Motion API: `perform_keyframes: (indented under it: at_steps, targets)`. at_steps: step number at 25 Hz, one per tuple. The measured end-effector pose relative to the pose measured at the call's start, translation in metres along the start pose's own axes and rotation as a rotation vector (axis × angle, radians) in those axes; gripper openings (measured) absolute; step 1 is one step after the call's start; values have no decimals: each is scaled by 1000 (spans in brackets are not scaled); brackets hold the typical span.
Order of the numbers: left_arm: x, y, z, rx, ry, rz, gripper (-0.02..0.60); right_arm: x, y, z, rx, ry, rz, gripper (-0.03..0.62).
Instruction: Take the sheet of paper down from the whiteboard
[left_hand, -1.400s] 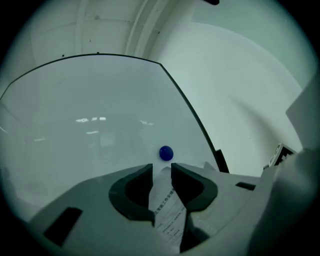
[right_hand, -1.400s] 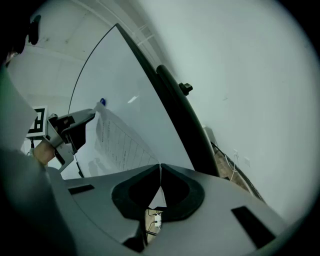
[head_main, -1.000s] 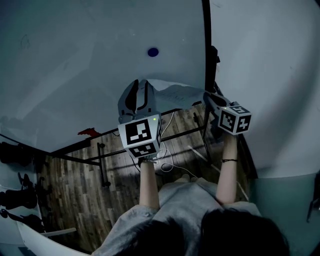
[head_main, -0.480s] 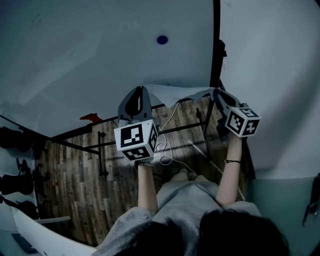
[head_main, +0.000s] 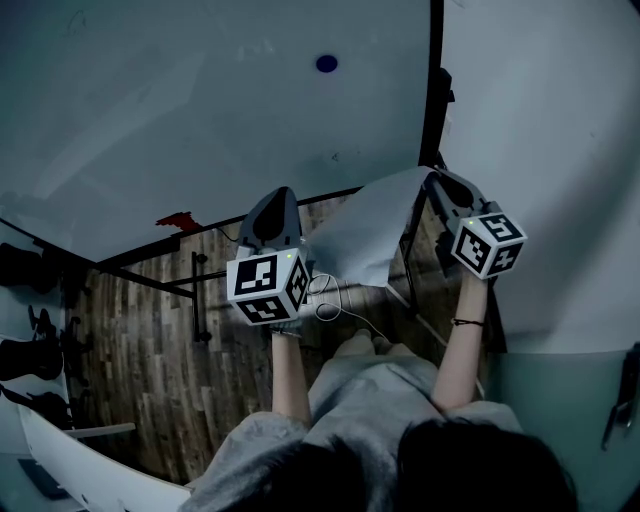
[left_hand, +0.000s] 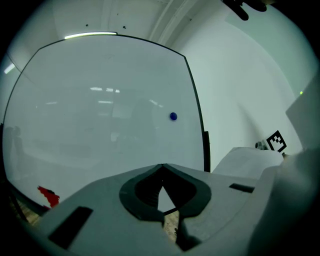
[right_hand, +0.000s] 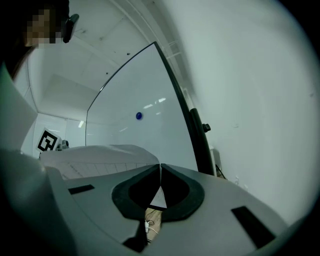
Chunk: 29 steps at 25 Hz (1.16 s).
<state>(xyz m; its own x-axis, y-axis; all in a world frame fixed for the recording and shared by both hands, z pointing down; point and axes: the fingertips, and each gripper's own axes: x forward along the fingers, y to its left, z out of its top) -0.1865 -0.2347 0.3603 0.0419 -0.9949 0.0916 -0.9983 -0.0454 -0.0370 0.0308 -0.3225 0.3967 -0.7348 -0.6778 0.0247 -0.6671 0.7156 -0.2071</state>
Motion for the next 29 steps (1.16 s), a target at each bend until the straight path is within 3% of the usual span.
perform_keyframes:
  at_steps: [15, 29]
  targets:
    - [-10, 0, -10, -25, 2, -2, 6, 6, 39, 22, -79, -72, 123, 2]
    - [6, -13, -15, -47, -2, -44, 6, 8, 37, 27, -107, -64, 129, 2]
